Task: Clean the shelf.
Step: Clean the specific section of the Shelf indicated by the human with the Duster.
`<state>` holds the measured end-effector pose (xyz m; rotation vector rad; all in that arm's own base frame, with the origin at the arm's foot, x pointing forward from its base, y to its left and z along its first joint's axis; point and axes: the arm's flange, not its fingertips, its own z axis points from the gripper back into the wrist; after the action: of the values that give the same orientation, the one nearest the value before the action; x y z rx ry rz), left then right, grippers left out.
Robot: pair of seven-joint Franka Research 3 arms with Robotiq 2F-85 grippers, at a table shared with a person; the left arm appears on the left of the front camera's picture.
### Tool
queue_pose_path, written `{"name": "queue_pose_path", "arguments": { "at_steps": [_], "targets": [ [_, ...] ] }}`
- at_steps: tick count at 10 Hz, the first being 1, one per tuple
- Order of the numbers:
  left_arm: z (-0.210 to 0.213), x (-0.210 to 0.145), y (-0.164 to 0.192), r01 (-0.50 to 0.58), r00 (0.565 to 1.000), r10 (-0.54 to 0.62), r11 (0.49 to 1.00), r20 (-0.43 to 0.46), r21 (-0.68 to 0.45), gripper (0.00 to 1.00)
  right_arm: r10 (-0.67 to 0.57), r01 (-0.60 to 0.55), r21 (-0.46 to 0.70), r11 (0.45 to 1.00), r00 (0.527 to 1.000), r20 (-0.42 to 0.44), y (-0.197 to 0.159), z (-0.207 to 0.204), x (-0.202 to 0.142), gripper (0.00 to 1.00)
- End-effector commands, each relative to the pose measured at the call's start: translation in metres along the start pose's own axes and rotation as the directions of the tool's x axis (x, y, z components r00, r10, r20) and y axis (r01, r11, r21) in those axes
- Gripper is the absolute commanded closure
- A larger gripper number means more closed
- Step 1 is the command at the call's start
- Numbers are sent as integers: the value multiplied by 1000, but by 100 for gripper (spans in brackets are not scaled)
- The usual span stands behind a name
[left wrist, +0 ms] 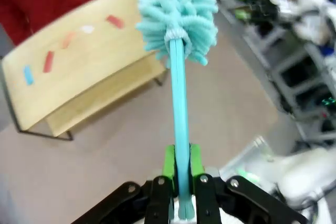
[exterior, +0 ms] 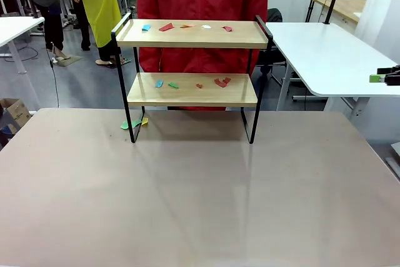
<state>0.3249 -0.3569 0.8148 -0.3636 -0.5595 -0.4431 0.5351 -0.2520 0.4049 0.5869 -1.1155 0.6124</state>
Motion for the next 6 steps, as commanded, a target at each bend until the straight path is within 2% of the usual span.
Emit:
{"name": "queue_pose_path", "arguments": {
  "at_steps": [1,2,3,4,6],
  "targets": [
    [-16,50,-41,-61,995,68,993,-70,98,87,3,-3,1,1000,1000,-2,2,-1,1,0],
    [-31,64,-46,-65,992,73,995,-101,81,87,3,-3,1,1000,1000,-2,2,-1,1,0],
    [-42,72,-45,-100,991,111,985,-69,140,87,3,-3,1,1000,1000,-2,2,-1,1,0],
    [-32,23,-18,-66,997,70,993,-39,101,87,3,-3,1,1000,1000,-2,2,-1,1,0],
    [-32,23,-18,-66,997,70,993,-39,101,87,3,-3,1,1000,1000,-2,2,-1,1,0]
  ]
}}
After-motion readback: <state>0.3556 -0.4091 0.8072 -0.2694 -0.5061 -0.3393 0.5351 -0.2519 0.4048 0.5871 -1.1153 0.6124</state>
